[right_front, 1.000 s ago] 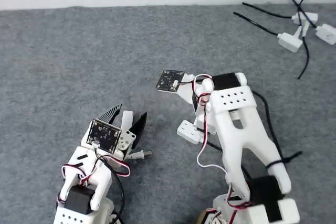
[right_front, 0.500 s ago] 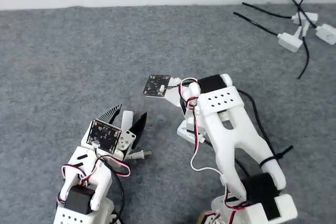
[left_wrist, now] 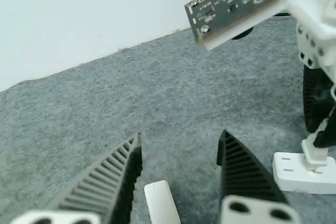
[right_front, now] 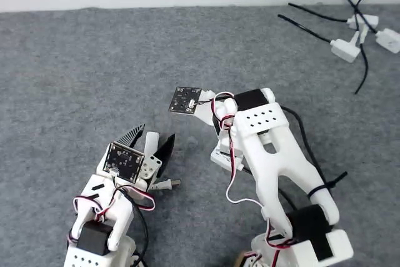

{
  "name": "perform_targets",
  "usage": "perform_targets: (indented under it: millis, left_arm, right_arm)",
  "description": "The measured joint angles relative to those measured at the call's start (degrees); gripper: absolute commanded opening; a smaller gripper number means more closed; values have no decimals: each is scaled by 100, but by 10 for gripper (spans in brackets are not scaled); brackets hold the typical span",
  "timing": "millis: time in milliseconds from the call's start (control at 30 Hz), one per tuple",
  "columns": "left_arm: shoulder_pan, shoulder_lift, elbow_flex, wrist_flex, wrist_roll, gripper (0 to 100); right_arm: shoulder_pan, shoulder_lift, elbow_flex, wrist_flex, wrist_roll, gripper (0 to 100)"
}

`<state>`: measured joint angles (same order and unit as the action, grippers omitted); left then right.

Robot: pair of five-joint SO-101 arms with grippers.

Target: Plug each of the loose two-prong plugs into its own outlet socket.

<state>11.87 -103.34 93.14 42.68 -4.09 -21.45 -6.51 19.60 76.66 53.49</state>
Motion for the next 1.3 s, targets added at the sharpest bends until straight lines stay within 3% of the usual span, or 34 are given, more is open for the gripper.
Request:
perform_targets:
  millis: [900,1300]
  left_arm:
    - [0,0,0,0,0,235]
    - [0,0,0,0,0,235]
  right_arm:
    - [369,9,501,-53,105,10]
    - [404,-158,1459,-1090,123,10]
